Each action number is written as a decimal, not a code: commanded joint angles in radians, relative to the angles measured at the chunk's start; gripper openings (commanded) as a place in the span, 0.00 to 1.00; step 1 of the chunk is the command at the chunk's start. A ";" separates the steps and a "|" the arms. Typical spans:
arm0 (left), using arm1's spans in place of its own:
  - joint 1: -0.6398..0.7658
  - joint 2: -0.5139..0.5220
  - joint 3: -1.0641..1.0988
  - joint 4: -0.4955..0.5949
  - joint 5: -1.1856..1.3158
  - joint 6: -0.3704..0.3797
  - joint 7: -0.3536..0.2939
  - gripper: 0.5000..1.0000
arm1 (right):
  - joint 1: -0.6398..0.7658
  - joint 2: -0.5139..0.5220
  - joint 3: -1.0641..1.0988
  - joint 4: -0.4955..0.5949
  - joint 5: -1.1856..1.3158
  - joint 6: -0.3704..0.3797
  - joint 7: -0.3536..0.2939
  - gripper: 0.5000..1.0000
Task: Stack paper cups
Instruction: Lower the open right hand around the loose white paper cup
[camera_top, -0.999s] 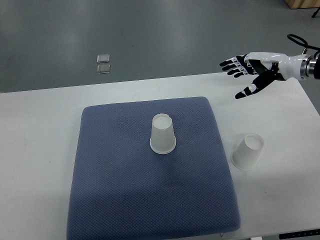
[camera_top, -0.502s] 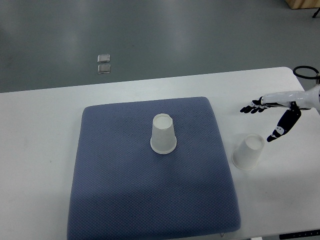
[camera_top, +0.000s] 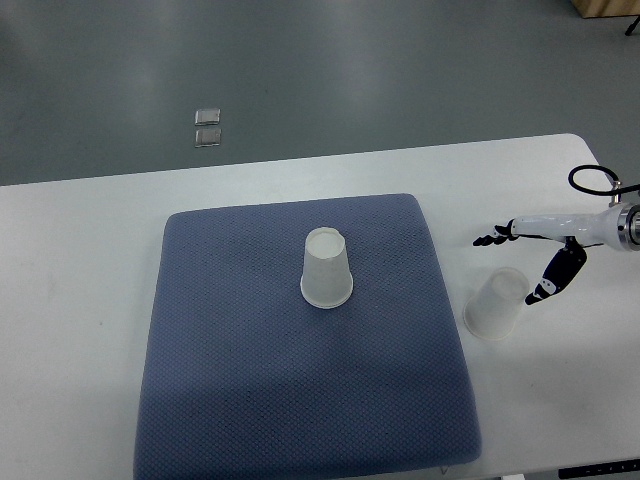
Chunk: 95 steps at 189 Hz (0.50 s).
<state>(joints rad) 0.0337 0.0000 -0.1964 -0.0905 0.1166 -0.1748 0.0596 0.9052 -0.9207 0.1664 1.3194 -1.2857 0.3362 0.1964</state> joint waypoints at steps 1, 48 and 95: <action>0.000 0.000 0.000 0.000 0.000 0.000 0.000 1.00 | -0.015 0.003 -0.001 0.001 -0.020 -0.003 0.006 0.86; 0.000 0.000 0.000 0.000 0.000 0.000 0.000 1.00 | -0.032 0.005 -0.002 0.009 -0.030 -0.016 0.015 0.82; 0.000 0.000 0.000 0.000 0.000 0.000 0.000 1.00 | -0.042 0.039 -0.013 0.009 -0.064 -0.052 0.017 0.67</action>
<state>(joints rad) 0.0338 0.0000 -0.1963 -0.0905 0.1166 -0.1748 0.0601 0.8668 -0.8893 0.1623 1.3286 -1.3376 0.2915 0.2133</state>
